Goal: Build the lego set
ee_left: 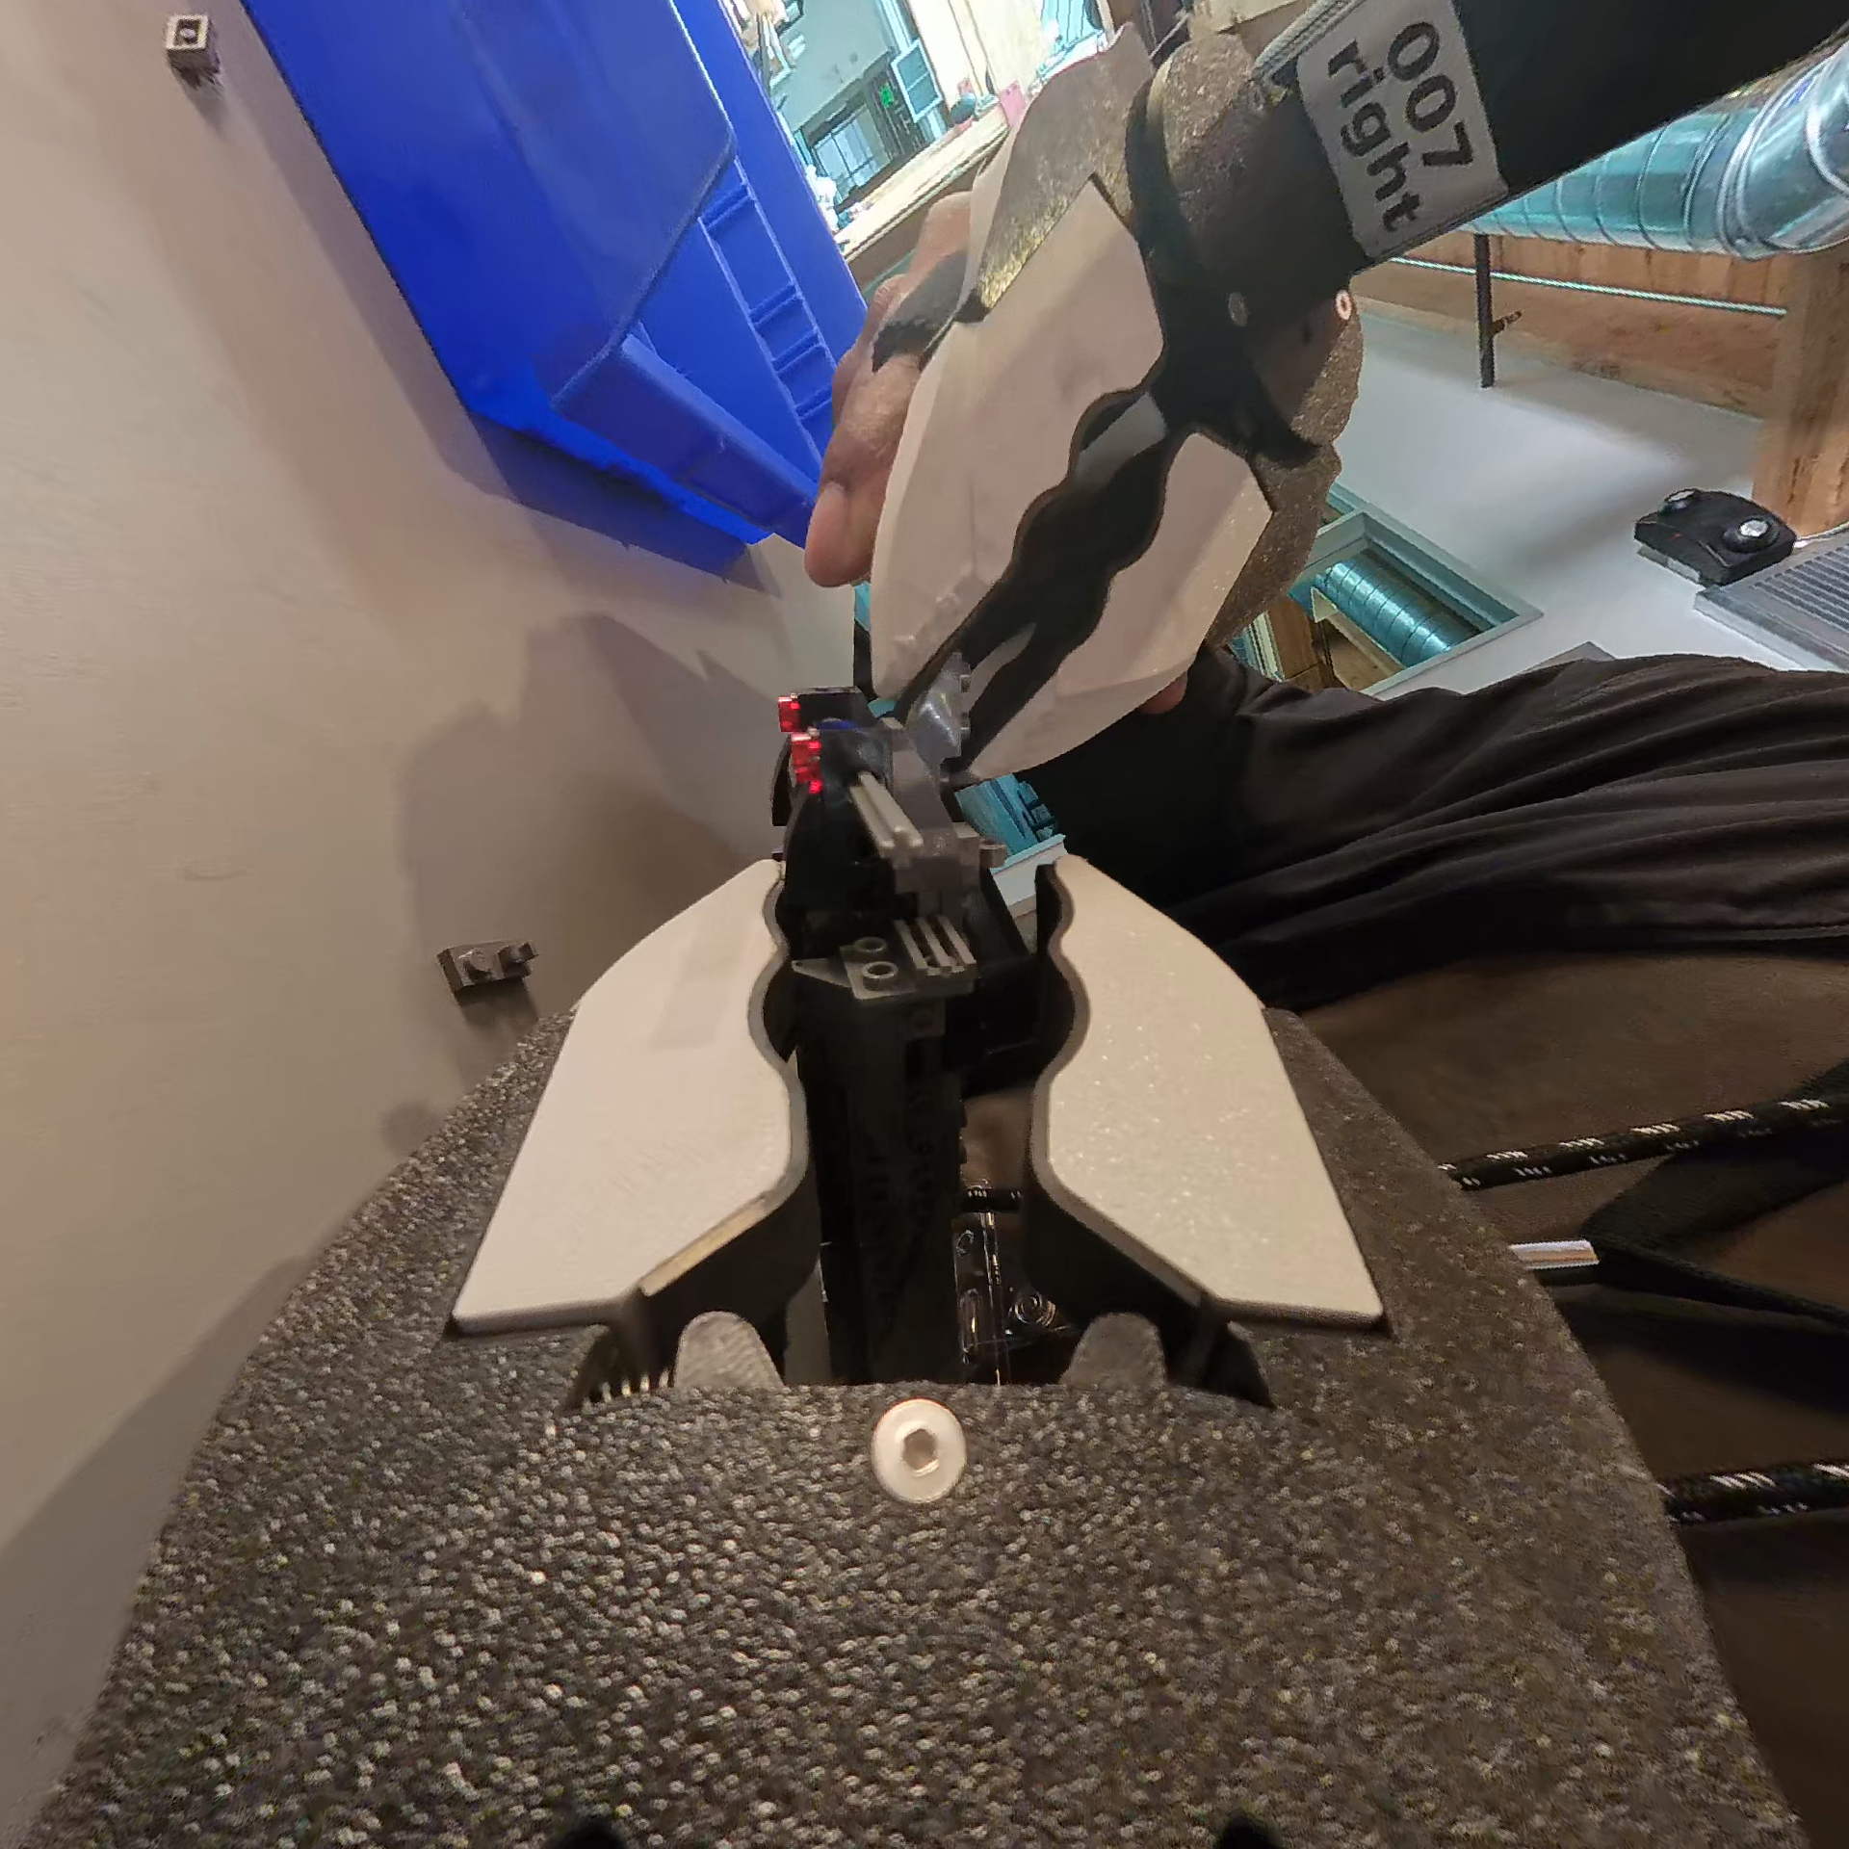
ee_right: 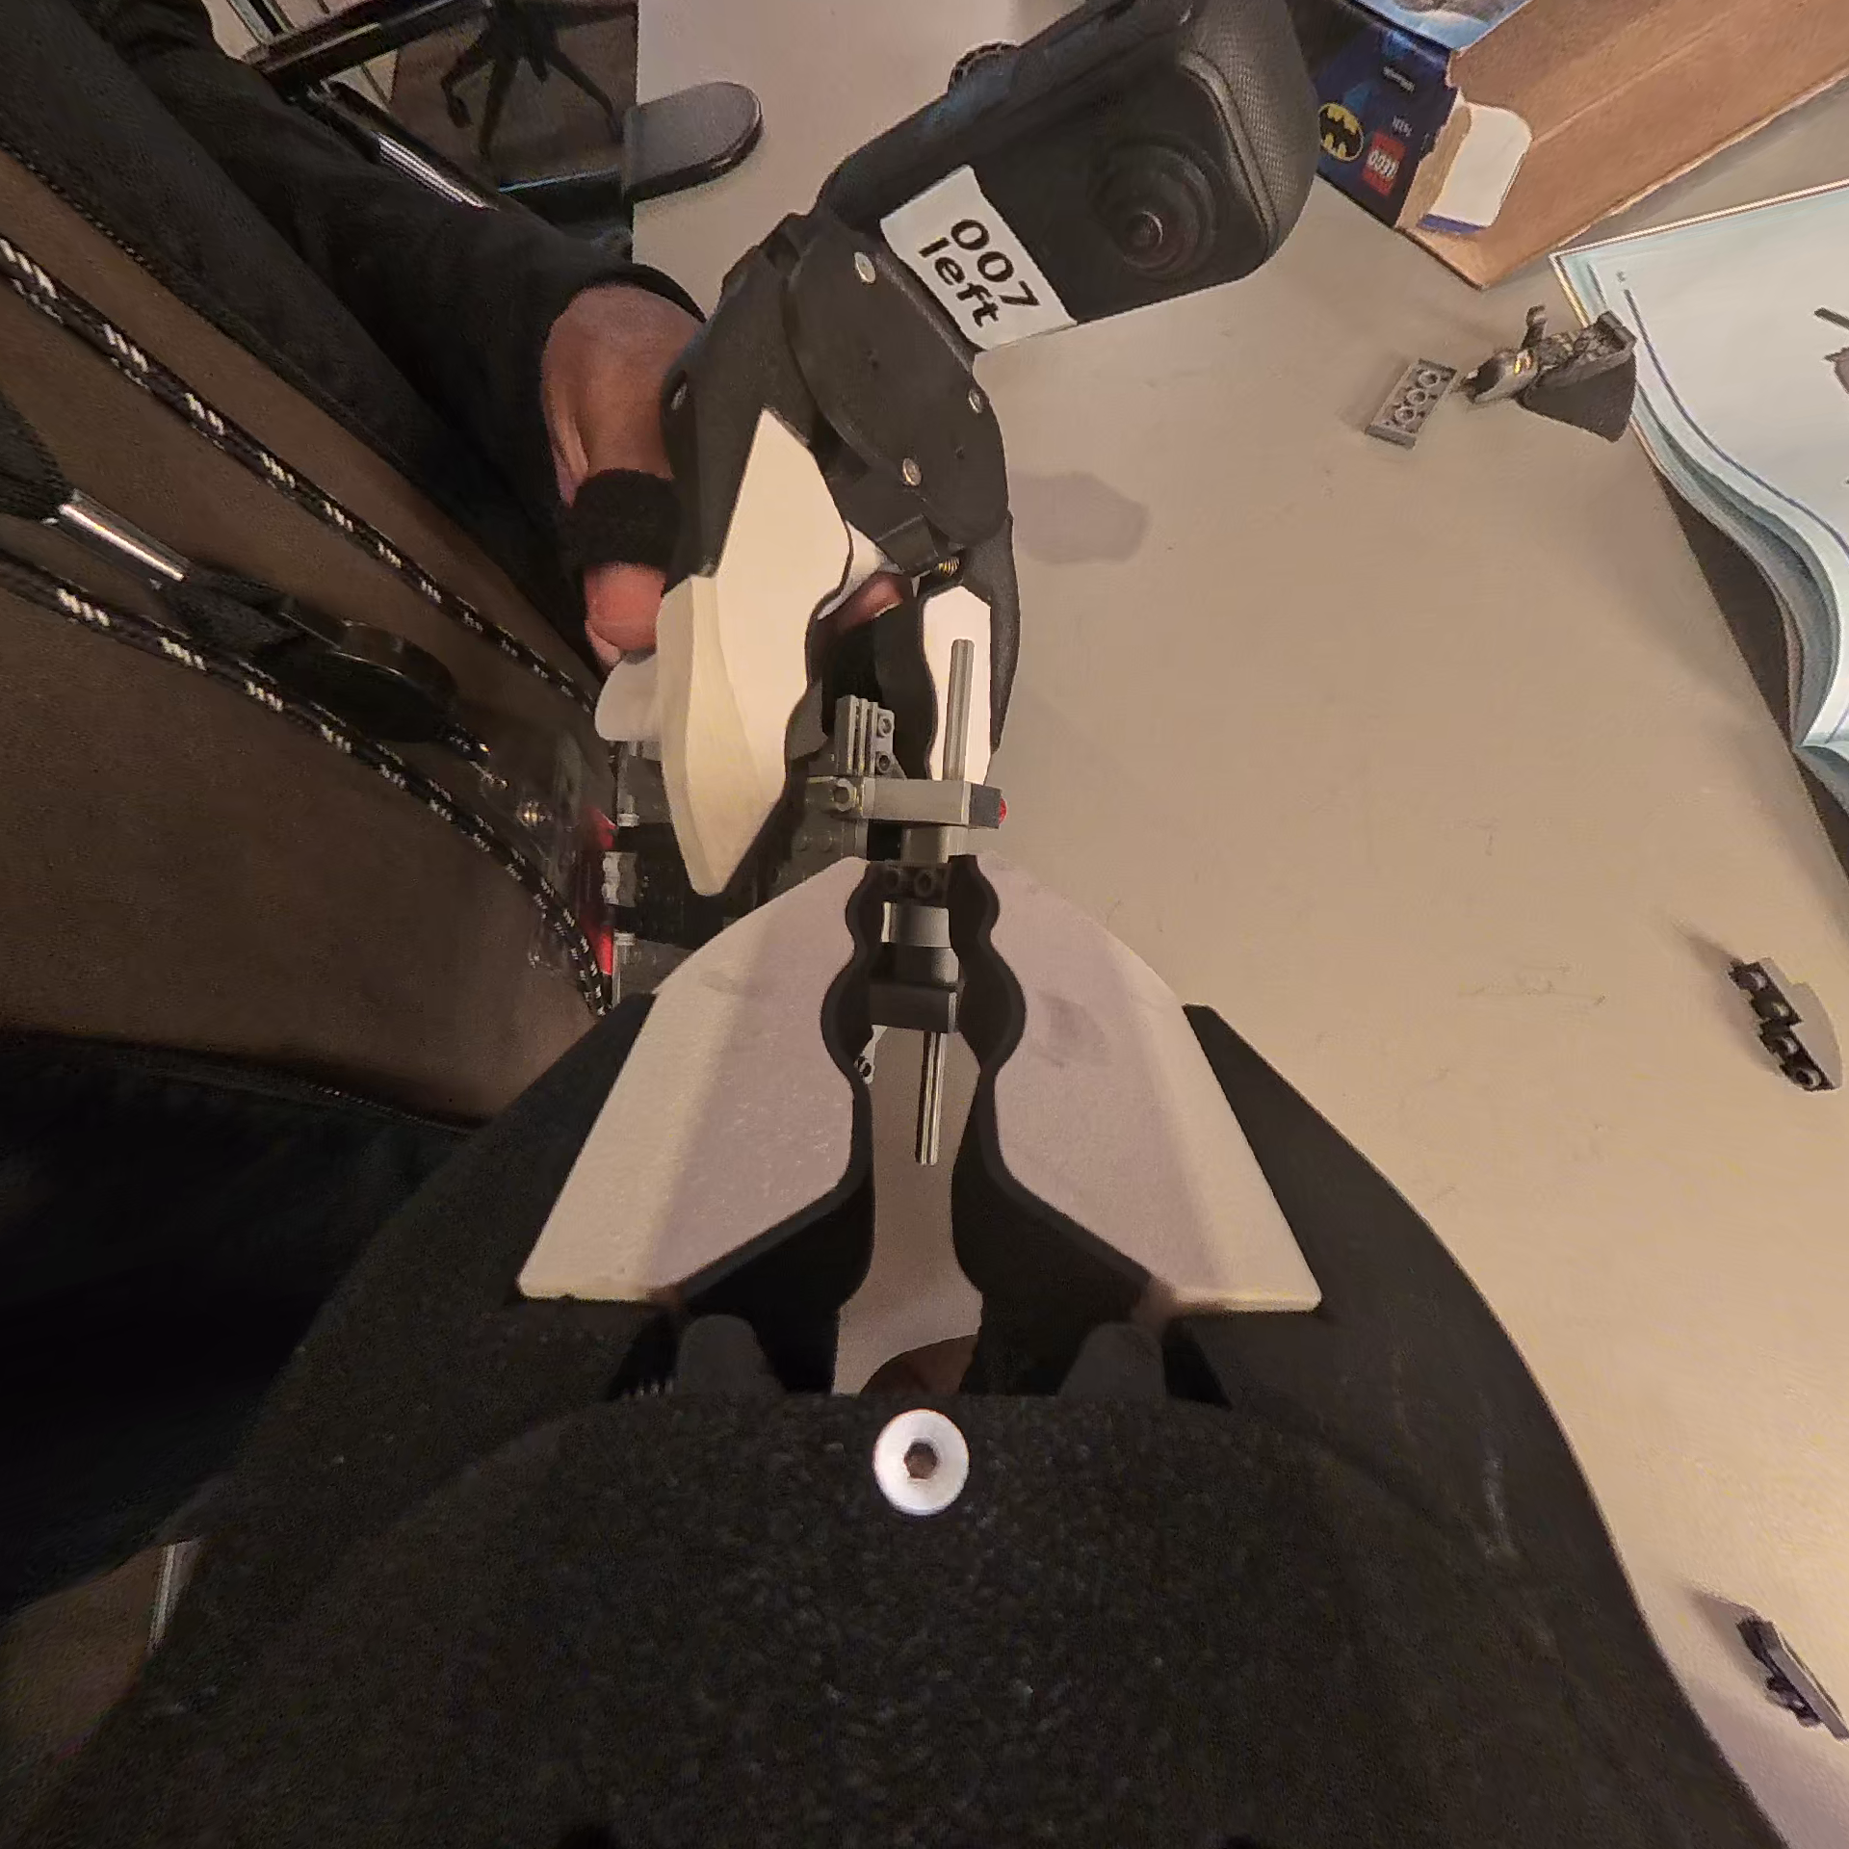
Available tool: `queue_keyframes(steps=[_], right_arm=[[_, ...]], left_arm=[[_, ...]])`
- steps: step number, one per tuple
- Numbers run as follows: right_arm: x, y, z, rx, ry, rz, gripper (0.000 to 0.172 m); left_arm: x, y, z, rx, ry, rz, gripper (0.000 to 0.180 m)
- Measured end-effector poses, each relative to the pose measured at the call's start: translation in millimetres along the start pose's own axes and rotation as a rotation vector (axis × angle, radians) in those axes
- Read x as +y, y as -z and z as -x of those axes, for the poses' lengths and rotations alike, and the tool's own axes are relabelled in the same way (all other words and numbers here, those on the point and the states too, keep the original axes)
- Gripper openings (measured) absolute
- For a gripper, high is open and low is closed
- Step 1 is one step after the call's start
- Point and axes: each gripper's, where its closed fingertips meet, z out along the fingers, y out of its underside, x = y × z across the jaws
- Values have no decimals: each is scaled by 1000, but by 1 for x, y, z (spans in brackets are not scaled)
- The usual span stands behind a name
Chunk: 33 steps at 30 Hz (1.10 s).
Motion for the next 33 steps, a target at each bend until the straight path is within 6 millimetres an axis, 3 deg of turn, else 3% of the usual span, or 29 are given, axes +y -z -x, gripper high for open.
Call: queue_keyframes(steps=[33], right_arm=[[-2, 0, 1, 33, 45, -29, 13]], left_arm=[[-2, 2, -5, 99, 37, -35, 53]])
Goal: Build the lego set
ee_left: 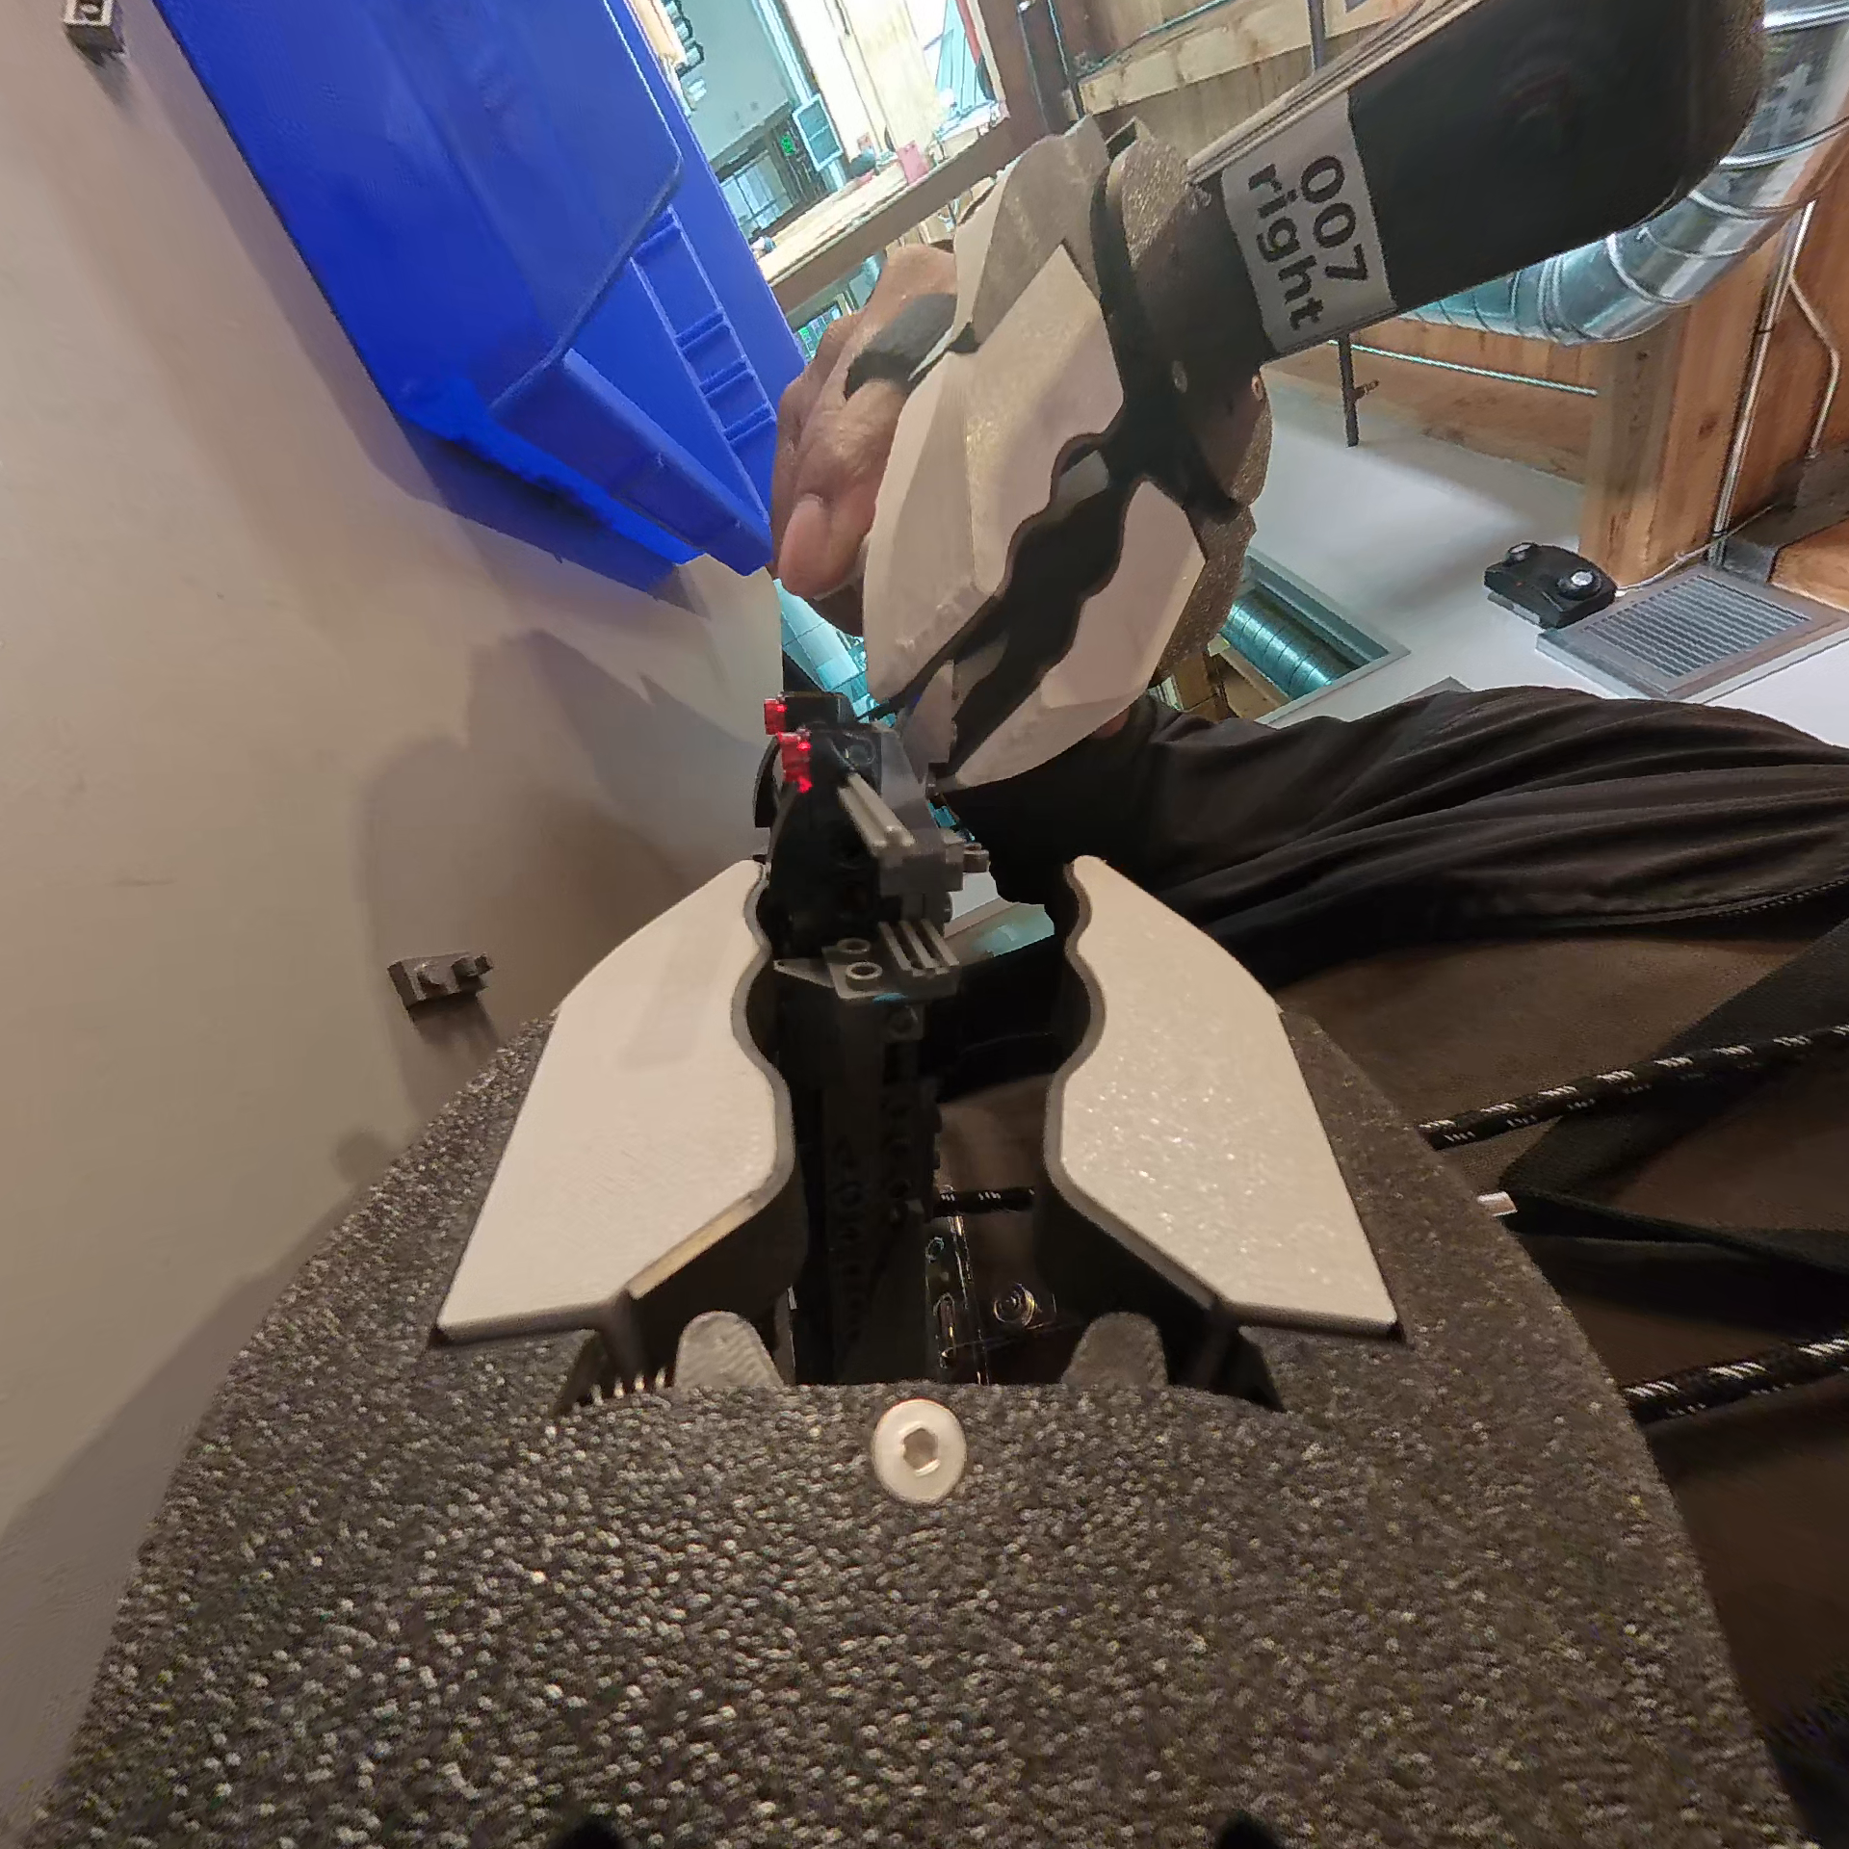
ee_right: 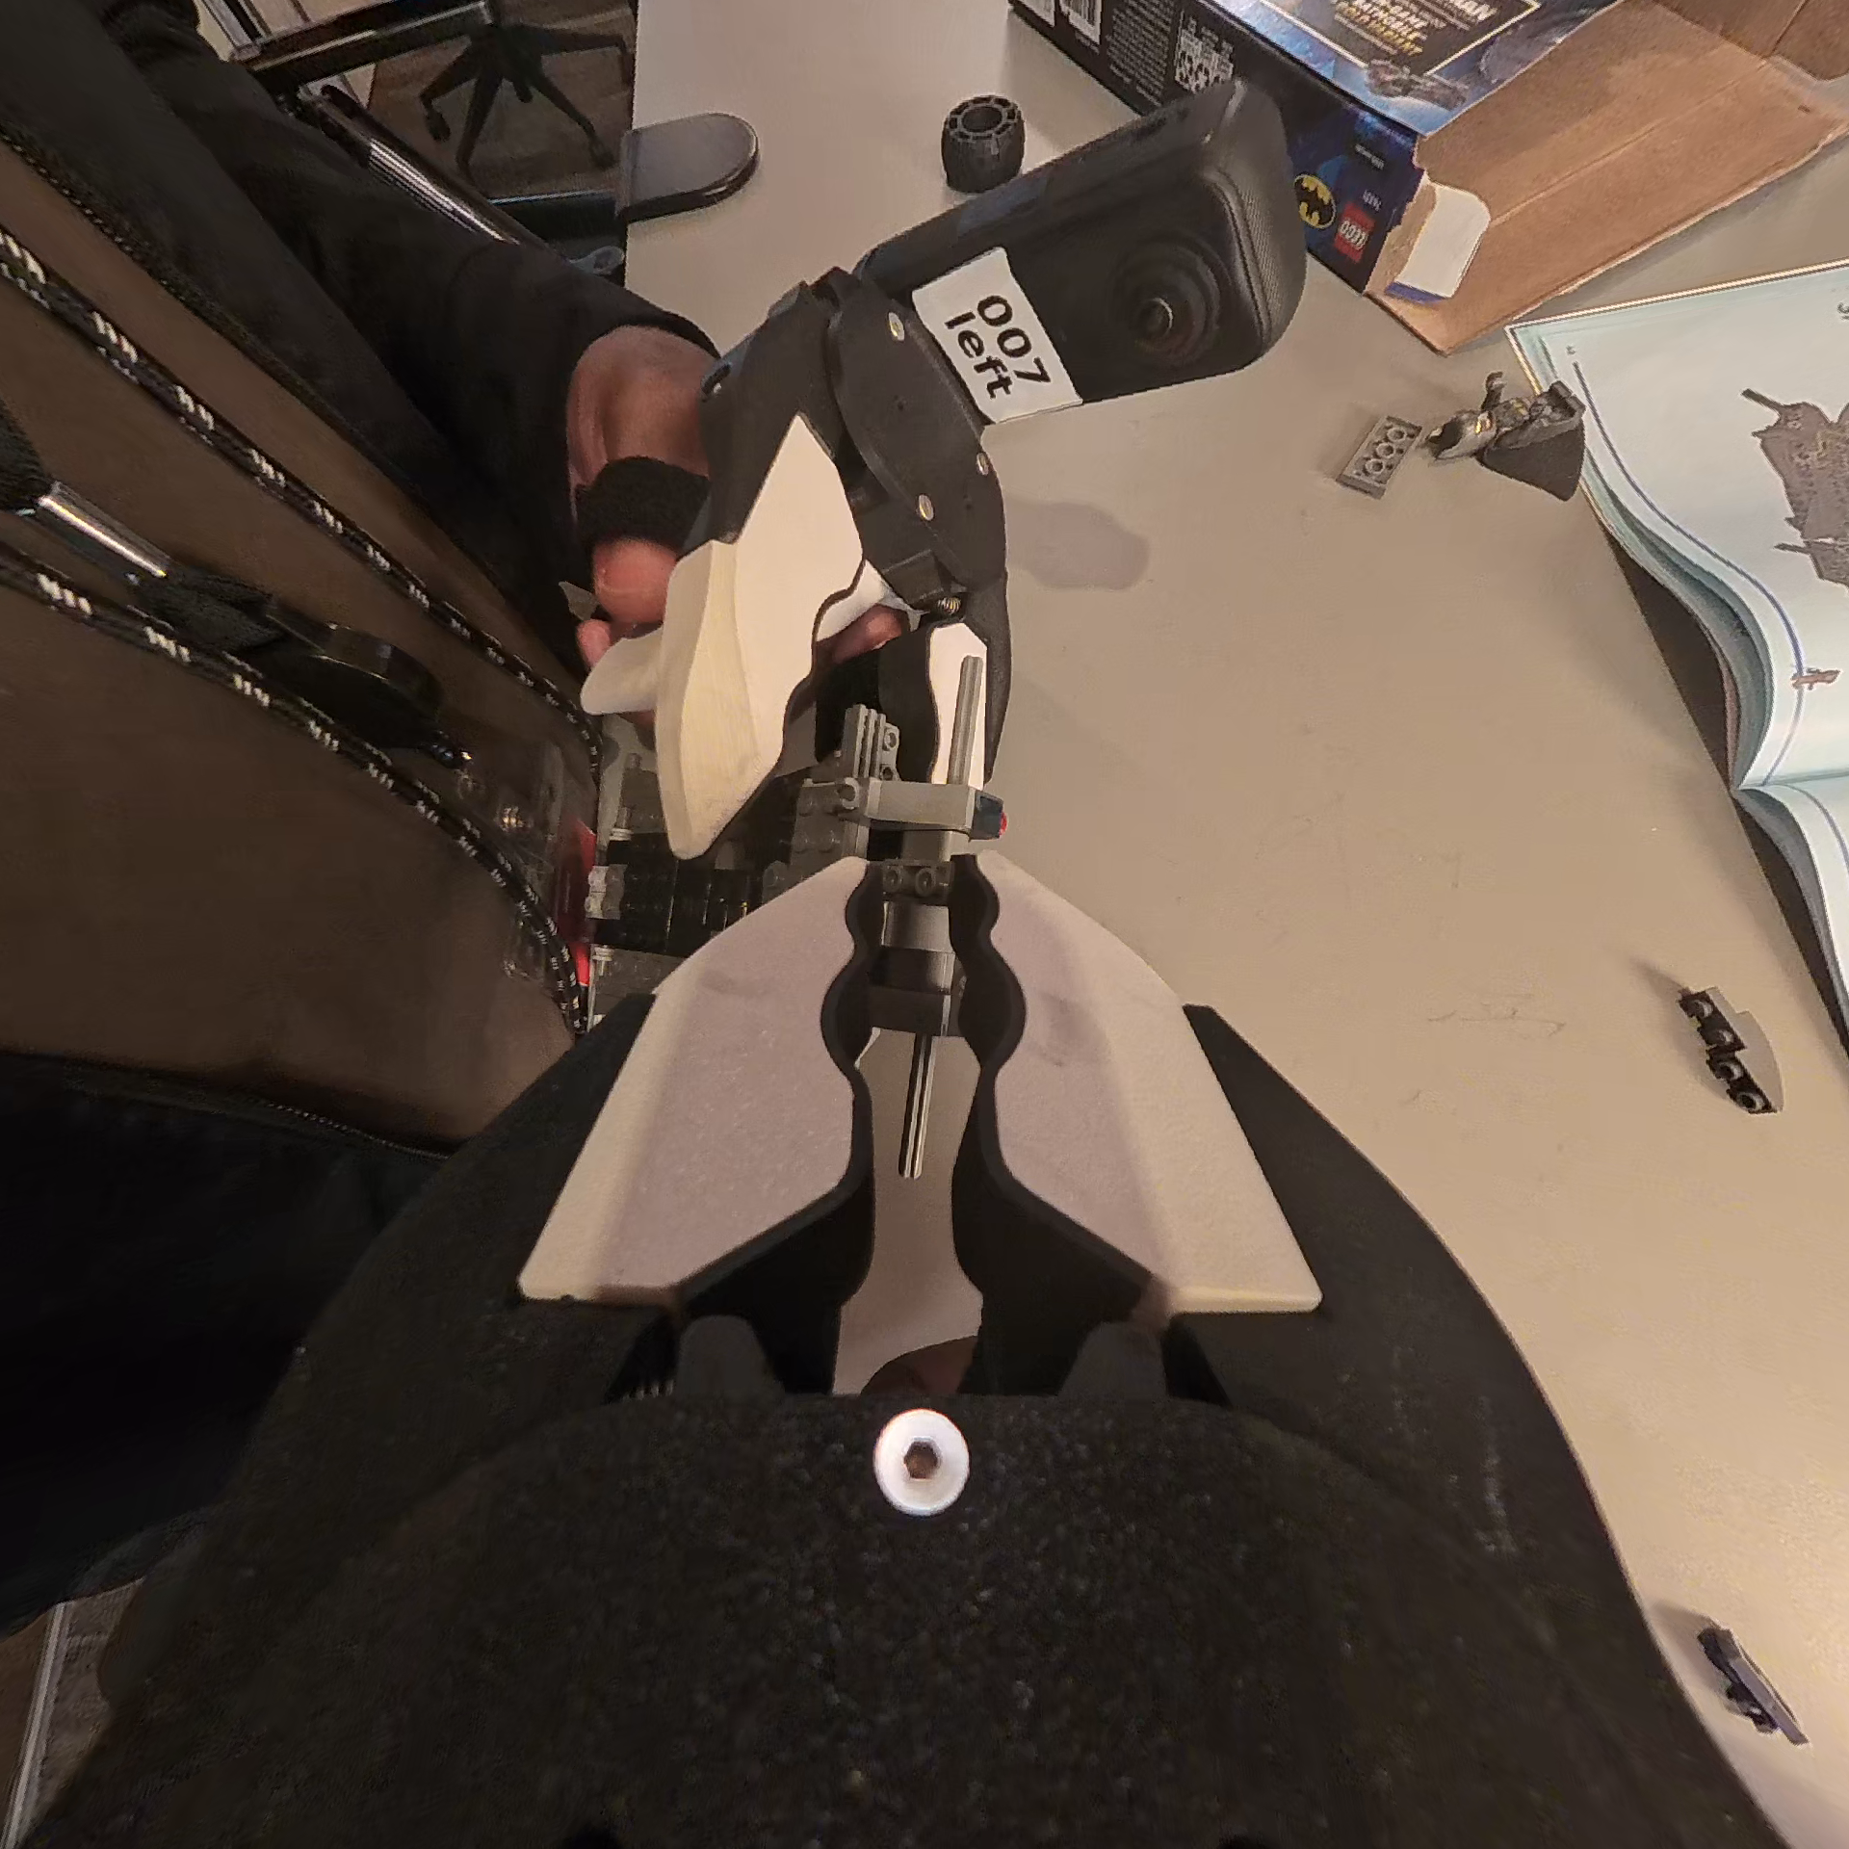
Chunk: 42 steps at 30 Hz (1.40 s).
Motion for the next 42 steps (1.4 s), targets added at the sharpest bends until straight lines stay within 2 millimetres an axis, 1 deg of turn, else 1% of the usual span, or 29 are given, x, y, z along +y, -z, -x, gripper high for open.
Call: queue_keyframes(steps=[6, 17, 23, 37, 42], right_arm=[[-1, 1, 1, -5, -1, -18, 12], [-3, 4, 5, -12, -19, -59, 12], [1, 1, 10, -16, -19, -47, 11], [2, 1, 11, -5, 6, -58, 11], [1, 1, 11, 4, 30, -71, 11]], left_arm=[[0, -1, 1, -3, 3, 0, 49], [-1, -1, 1, 6, 7, -9, 50], [-1, -1, 1, 1, 6, -12, 51], [1, -3, 0, -53, -41, 5, 53], [1, -4, 2, -80, -63, 5, 49]])
